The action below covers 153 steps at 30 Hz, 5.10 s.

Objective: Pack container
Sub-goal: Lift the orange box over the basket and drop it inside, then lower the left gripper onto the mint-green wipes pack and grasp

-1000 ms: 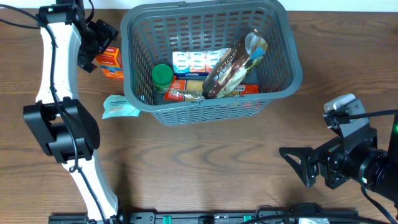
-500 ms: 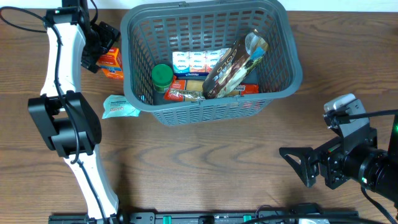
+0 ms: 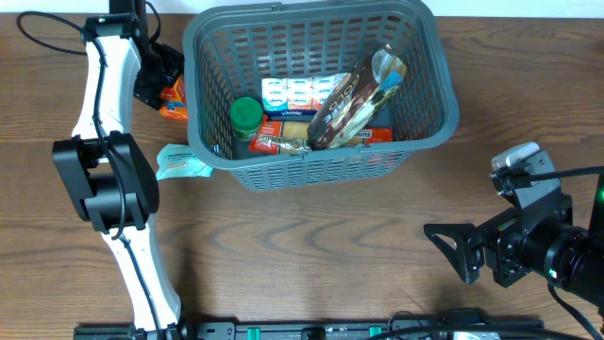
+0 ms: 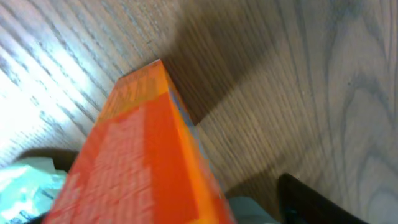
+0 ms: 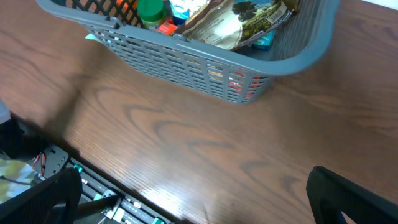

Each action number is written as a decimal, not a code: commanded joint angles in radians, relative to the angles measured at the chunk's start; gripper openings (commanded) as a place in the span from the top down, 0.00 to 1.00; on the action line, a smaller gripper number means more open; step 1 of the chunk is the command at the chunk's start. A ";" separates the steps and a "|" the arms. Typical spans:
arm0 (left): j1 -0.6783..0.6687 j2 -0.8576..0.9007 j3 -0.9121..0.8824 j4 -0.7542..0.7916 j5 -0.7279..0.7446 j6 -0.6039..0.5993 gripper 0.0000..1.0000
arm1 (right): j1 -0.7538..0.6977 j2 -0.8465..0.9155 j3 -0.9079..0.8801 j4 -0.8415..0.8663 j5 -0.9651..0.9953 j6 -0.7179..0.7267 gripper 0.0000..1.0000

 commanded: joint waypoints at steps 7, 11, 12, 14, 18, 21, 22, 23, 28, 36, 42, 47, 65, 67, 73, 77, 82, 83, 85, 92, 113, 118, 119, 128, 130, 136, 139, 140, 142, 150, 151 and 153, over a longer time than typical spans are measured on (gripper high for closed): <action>-0.002 0.005 0.004 -0.023 -0.002 0.002 0.43 | 0.008 0.000 0.003 -0.003 -0.003 0.012 0.01; -0.002 0.005 0.004 -0.047 -0.002 0.006 0.50 | 0.009 0.000 0.003 -0.003 -0.003 0.011 0.01; -0.002 0.005 0.004 -0.055 -0.002 0.008 0.53 | 0.009 0.000 0.003 -0.003 -0.003 0.012 0.01; -0.002 0.005 0.004 -0.066 -0.005 0.013 0.57 | 0.009 0.000 0.003 -0.003 -0.003 0.011 0.01; -0.001 0.005 0.004 -0.093 -0.006 0.023 0.66 | 0.009 0.000 0.003 -0.003 -0.003 0.012 0.01; -0.001 0.005 0.005 -0.112 -0.008 0.041 0.71 | 0.008 0.000 0.003 -0.003 -0.003 0.011 0.01; -0.001 0.005 0.006 -0.119 -0.011 0.041 0.73 | 0.009 0.000 0.003 -0.003 -0.003 0.012 0.01; -0.001 0.005 0.008 -0.127 -0.013 0.050 0.76 | 0.009 0.000 0.003 -0.003 -0.003 0.012 0.01; -0.001 -0.006 0.009 -0.148 -0.022 0.072 0.93 | 0.008 0.000 0.003 -0.003 -0.003 0.012 0.01; -0.001 -0.116 0.022 -0.138 -0.207 0.091 0.94 | 0.009 0.000 0.003 -0.003 -0.003 0.012 0.01; -0.002 -0.284 0.022 -0.048 -0.304 0.206 0.94 | 0.008 0.000 0.003 -0.003 -0.003 0.012 0.01; -0.014 -0.432 0.022 -0.025 -0.294 0.320 0.94 | 0.008 0.000 0.003 -0.003 -0.003 0.012 0.01; -0.256 -0.763 0.022 -0.113 0.068 0.698 0.94 | 0.008 0.000 0.003 -0.003 -0.003 0.012 0.01; -0.289 -0.739 0.021 -0.123 0.094 0.722 0.94 | 0.008 0.000 0.003 -0.003 -0.003 0.012 0.01; -0.377 -0.636 0.021 -0.163 0.094 0.760 0.94 | 0.008 0.000 0.003 -0.003 -0.003 0.012 0.01; -0.397 -0.554 0.021 -0.204 0.091 0.768 0.94 | 0.009 0.000 0.003 -0.003 -0.003 0.012 0.01; -0.397 -0.476 0.021 -0.217 0.091 0.768 0.94 | 0.008 0.000 0.003 -0.003 -0.003 0.012 0.01; -0.397 -0.467 0.021 -0.217 0.091 0.768 0.94 | 0.009 0.000 0.003 -0.003 -0.003 0.012 0.01; -0.397 -0.453 0.021 -0.218 0.091 0.768 0.94 | 0.008 0.000 0.003 -0.003 -0.003 0.012 0.01; -0.397 -0.446 0.021 -0.216 0.092 0.767 0.22 | 0.009 0.000 0.003 -0.003 -0.003 0.012 0.01; -0.036 -0.784 0.016 -0.278 -0.418 0.485 0.02 | 0.009 0.000 0.003 -0.003 -0.003 0.012 0.01; 0.117 -0.745 -0.066 -0.267 -0.275 0.568 0.02 | 0.008 0.000 0.003 -0.003 -0.003 0.012 0.01; 0.140 -0.734 -0.092 -0.256 -0.221 0.555 0.02 | 0.008 0.000 0.003 -0.003 -0.003 0.012 0.01; 0.174 -0.639 -0.400 -0.196 -0.158 0.178 0.01 | 0.008 0.000 0.003 -0.003 -0.003 0.012 0.01; 0.146 -0.620 -0.468 -0.155 -0.155 0.132 0.01 | 0.009 0.000 0.003 -0.003 -0.003 0.012 0.01; 0.079 -0.532 -0.599 -0.006 -0.106 0.019 0.02 | 0.008 0.000 0.003 -0.003 -0.003 0.011 0.01; 0.063 -0.475 -0.604 0.019 -0.105 -0.015 0.02 | 0.008 0.000 0.003 -0.003 -0.003 0.011 0.01; 0.058 -0.455 -0.604 0.021 -0.104 -0.031 0.01 | 0.008 0.000 0.003 -0.003 -0.003 0.012 0.01; 0.047 -0.422 -0.604 0.032 -0.091 -0.040 0.01 | 0.008 0.000 0.003 -0.003 -0.003 0.011 0.01; -0.008 -0.292 -0.604 0.105 -0.043 -0.066 0.02 | 0.009 0.000 0.003 -0.003 -0.003 0.011 0.01; -0.013 -0.278 -0.604 0.111 -0.030 -0.068 0.01 | 0.008 0.000 0.003 -0.003 -0.003 0.012 0.01; -0.021 -0.259 -0.604 0.111 -0.027 -0.082 0.01 | 0.009 0.000 0.003 -0.003 -0.003 0.012 0.01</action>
